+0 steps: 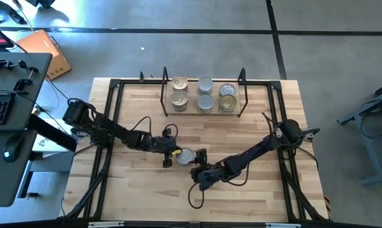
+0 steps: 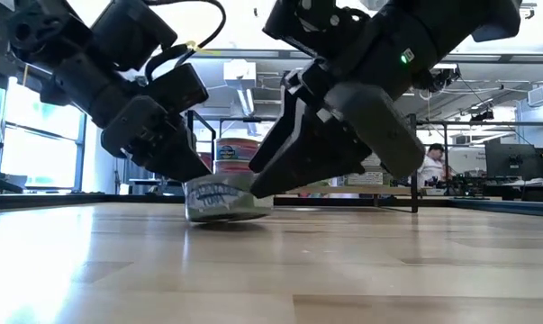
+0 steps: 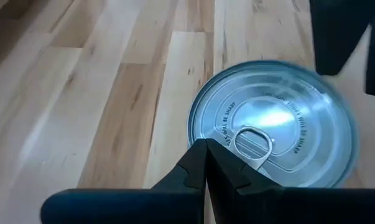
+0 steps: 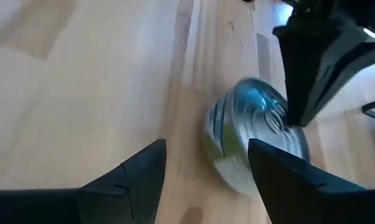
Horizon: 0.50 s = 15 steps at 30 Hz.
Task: Stack canned seafood by type on shelf
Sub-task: Stack the green tuna can on top of the green tuna can on the shelf
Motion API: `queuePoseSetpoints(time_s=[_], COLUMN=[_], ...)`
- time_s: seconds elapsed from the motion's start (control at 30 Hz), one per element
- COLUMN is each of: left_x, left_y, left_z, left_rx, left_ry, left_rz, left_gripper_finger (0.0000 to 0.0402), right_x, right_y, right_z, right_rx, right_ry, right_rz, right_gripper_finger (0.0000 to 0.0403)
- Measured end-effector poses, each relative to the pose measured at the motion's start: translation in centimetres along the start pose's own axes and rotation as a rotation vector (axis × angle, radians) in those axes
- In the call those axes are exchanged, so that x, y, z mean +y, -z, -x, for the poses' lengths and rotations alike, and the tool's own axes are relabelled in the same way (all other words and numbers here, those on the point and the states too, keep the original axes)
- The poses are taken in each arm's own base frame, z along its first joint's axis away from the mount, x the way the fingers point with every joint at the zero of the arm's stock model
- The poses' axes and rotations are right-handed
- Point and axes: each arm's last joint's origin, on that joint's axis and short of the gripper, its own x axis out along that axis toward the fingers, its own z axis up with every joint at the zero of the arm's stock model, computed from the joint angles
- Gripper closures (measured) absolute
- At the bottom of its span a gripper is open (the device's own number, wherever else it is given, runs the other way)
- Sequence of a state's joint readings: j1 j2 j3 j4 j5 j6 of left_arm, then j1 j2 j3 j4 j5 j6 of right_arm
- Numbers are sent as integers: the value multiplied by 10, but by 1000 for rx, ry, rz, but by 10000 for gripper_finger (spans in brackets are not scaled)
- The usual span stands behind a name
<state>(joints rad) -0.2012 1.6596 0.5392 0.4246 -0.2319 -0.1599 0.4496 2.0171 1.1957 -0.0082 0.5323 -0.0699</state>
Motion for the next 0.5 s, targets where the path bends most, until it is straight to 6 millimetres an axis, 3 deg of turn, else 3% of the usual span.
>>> queuePoseSetpoints(time_s=[0.5], left_x=[0], left_y=[2], left_z=[0], left_rx=[13], left_ry=[-3], left_rz=[-19], left_gripper_finger=[402], right_x=[-16], right_y=[-3], right_z=[-6], right_rx=[7], right_ry=[133], right_rz=[257], right_gripper_finger=[181])
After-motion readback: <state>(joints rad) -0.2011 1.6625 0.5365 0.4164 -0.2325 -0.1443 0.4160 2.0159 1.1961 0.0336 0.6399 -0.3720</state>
